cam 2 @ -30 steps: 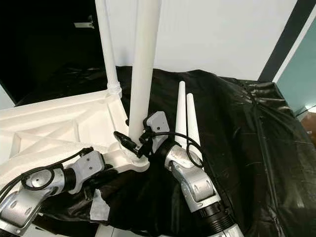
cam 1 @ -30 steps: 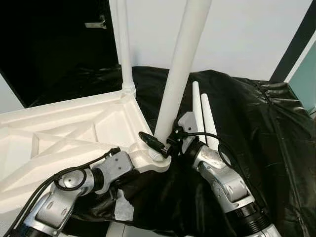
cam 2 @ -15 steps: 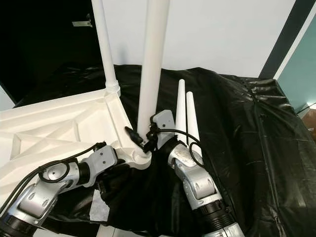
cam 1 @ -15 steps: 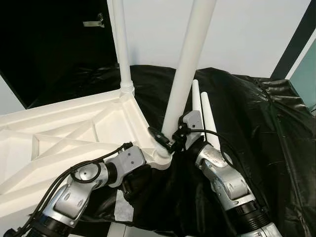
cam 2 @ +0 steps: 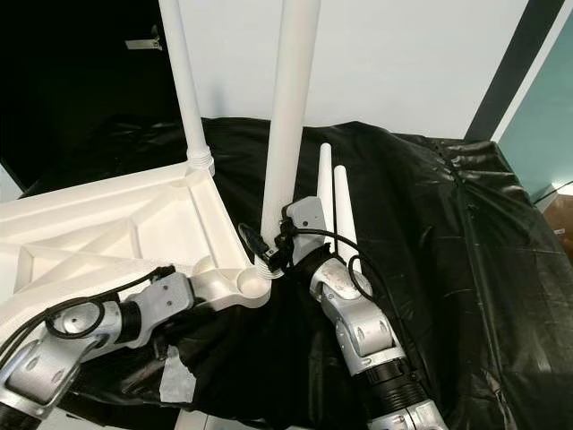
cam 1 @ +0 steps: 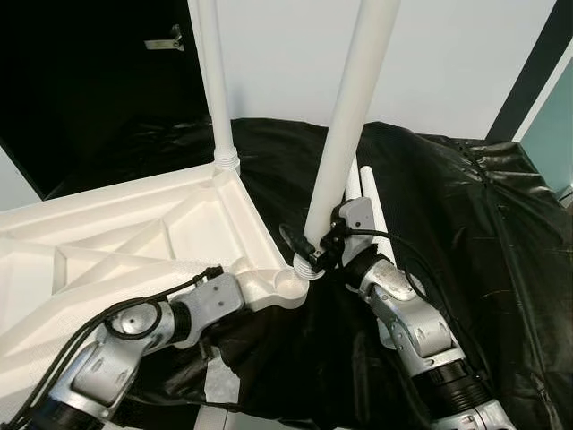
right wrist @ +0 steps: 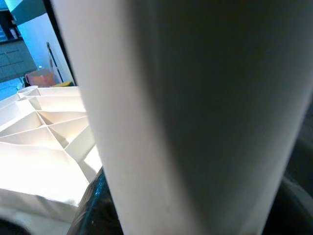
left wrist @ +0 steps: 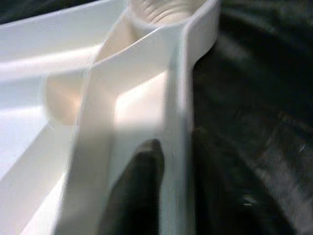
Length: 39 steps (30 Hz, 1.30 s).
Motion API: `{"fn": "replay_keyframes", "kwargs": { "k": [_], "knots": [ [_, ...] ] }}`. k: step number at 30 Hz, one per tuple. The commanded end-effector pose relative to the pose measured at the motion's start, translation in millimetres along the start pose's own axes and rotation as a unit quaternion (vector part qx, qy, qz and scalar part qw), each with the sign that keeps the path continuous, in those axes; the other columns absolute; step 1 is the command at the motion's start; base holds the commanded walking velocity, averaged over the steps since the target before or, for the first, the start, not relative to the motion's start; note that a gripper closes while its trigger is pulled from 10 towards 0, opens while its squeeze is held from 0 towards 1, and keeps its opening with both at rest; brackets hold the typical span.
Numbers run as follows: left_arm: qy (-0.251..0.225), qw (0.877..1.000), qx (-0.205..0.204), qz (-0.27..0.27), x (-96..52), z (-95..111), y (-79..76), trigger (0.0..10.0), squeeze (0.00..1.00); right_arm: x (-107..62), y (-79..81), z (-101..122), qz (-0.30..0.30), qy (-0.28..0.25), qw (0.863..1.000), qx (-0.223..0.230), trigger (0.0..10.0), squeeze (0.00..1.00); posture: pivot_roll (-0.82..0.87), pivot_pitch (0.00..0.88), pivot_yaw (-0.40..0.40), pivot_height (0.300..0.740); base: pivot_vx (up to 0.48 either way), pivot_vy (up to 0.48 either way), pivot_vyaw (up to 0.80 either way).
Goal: Building children table
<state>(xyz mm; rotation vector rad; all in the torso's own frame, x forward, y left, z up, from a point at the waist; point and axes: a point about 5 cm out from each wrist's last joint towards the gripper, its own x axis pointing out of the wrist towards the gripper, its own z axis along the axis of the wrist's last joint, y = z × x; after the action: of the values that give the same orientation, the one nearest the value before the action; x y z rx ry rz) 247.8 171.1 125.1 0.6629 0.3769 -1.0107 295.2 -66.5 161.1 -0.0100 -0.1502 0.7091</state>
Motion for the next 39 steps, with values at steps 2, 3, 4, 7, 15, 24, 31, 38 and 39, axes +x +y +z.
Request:
{"fn": "replay_keyframes", "kwargs": {
  "k": [2, 3, 4, 7, 15, 24, 31, 38, 39],
  "knots": [
    [0.006, 1.000, 0.004, -0.007, -5.8, -2, 0.4, 10.0, 1.00, 2.5, -1.3, 4, 0.002, -0.010, 1.000, -0.014, 10.0, 0.00, 0.08, 0.000, -0.028, 0.740, 0.000, 0.000, 0.00],
    [0.017, 1.000, 0.014, 0.003, -7.3, -4, 2.7, 10.0, 0.00, 2.7, -1.8, 4, 0.002, -0.009, 1.000, -0.014, 10.0, 0.00, 0.08, 0.000, -0.033, 0.740, 0.000, 0.000, 0.00],
    [0.017, 1.000, 0.014, 0.003, -7.3, -4, 2.7, 10.0, 0.00, 2.7, -1.8, 4, 0.002, -0.009, 1.000, -0.014, 10.0, 0.00, 0.08, 0.000, -0.033, 0.740, 0.000, 0.000, 0.00],
    [0.010, 1.000, 0.011, 0.010, -7.6, -3, 5.0, 5.8, 0.00, 2.9, -2.4, 4, 0.002, -0.009, 1.000, -0.015, 10.0, 0.00, 0.08, 0.000, -0.035, 0.740, 0.000, 0.000, 0.00],
    [-0.007, 1.000, 0.014, 0.006, -3.2, 6, 4.7, 0.0, 0.00, 2.5, -4.9, 4, -0.003, -0.008, 1.000, -0.018, 10.0, 0.00, 0.07, 0.000, -0.031, 0.740, 0.000, 0.000, 0.00],
    [-0.013, 0.999, 0.028, 0.021, 12.6, 16, 8.4, 10.0, 0.00, 3.1, -7.0, 2, -0.011, -0.002, 1.000, -0.016, 10.0, 0.00, 0.07, 0.000, -0.030, 0.740, 0.000, 0.000, 0.00],
    [-0.023, 0.999, 0.015, 0.033, 23.4, 22, 10.9, 10.0, 0.81, 4.7, -5.3, 1, -0.009, -0.001, 1.000, -0.013, 10.0, 0.00, 0.06, 0.000, -0.024, 0.740, 0.000, 0.000, 0.00],
    [-0.018, 0.999, 0.014, 0.029, 24.9, 22, 8.5, 10.0, 0.00, 8.4, -2.3, -4, -0.011, 0.010, 1.000, 0.005, 10.0, 0.00, 0.07, 0.000, -0.022, 0.740, 0.000, 0.000, 0.00],
    [-0.021, 0.999, 0.011, 0.028, 24.1, 22, 8.3, 10.0, 0.00, 9.1, -2.1, -5, -0.012, 0.013, 1.000, 0.005, 10.0, 0.00, 0.07, 0.000, -0.021, 0.740, 0.000, 0.000, 0.00]
  ]
}}
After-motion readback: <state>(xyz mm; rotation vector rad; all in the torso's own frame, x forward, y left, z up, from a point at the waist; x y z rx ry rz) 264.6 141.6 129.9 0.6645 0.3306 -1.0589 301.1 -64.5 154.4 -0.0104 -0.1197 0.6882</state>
